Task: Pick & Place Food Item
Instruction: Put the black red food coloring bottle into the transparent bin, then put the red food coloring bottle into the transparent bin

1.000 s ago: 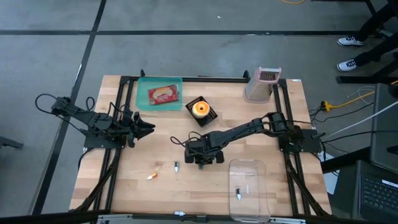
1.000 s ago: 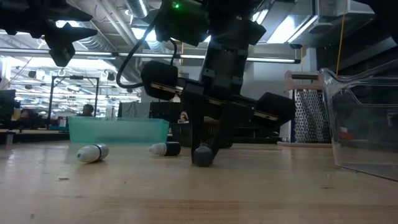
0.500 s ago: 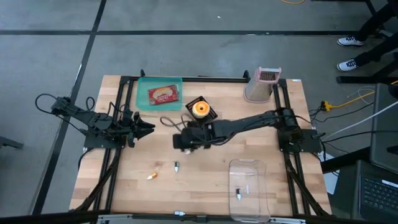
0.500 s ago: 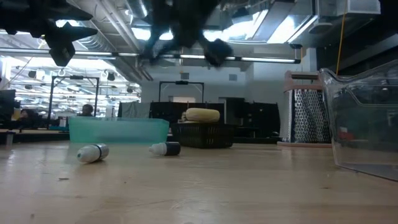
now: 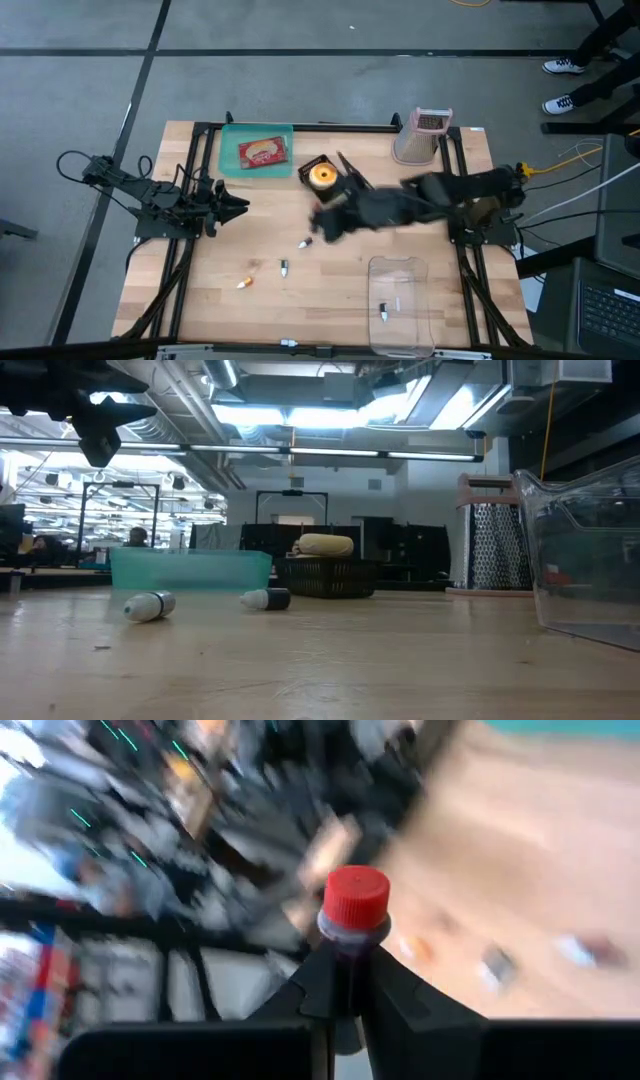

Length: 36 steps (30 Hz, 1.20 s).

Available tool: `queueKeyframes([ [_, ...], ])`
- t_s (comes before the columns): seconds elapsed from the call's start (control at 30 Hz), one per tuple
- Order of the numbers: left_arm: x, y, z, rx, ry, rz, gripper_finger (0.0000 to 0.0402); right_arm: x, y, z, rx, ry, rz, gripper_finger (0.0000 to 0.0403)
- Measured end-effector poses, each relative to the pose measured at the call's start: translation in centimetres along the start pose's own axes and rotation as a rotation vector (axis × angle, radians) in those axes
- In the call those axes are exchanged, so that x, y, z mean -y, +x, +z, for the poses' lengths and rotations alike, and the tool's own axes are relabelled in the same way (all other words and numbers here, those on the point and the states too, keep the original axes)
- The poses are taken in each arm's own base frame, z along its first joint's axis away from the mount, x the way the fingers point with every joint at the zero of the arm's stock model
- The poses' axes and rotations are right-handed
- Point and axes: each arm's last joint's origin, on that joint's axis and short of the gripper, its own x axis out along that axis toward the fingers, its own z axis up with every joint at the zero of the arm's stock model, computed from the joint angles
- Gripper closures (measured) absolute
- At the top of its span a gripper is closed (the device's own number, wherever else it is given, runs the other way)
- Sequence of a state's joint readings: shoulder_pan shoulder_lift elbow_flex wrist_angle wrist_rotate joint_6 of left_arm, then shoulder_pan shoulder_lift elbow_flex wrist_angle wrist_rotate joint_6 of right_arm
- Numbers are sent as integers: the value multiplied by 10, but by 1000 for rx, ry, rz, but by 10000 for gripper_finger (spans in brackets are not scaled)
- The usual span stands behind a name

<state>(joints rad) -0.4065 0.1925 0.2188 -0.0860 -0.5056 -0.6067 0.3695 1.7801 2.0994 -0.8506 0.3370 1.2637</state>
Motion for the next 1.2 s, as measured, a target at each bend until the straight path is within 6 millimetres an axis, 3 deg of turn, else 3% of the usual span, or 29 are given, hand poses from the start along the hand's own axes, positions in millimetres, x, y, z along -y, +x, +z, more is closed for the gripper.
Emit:
queueKeyframes([
  [0.2,0,0,0,3,-10,-2,284,7,-49,-57,-247,-31,-203,374],
  [0.37,0,0,0,6,-14,1,284,26,-67,-114,-498,9,-431,373],
  [0.57,0,0,0,3,-9,9,284,73,-56,-177,-574,51,-718,373],
  [0.7,-1,0,-1,-8,-2,18,284,105,-31,-210,-627,81,-740,373],
  [0.93,-2,1,-2,-10,-9,32,283,158,3,-231,-610,128,-772,350],
  [1.07,-2,1,-1,1,-44,36,272,178,13,-230,-660,132,-821,290],
  [1.2,-2,1,-1,10,-84,46,249,185,17,-231,-684,113,-808,223],
])
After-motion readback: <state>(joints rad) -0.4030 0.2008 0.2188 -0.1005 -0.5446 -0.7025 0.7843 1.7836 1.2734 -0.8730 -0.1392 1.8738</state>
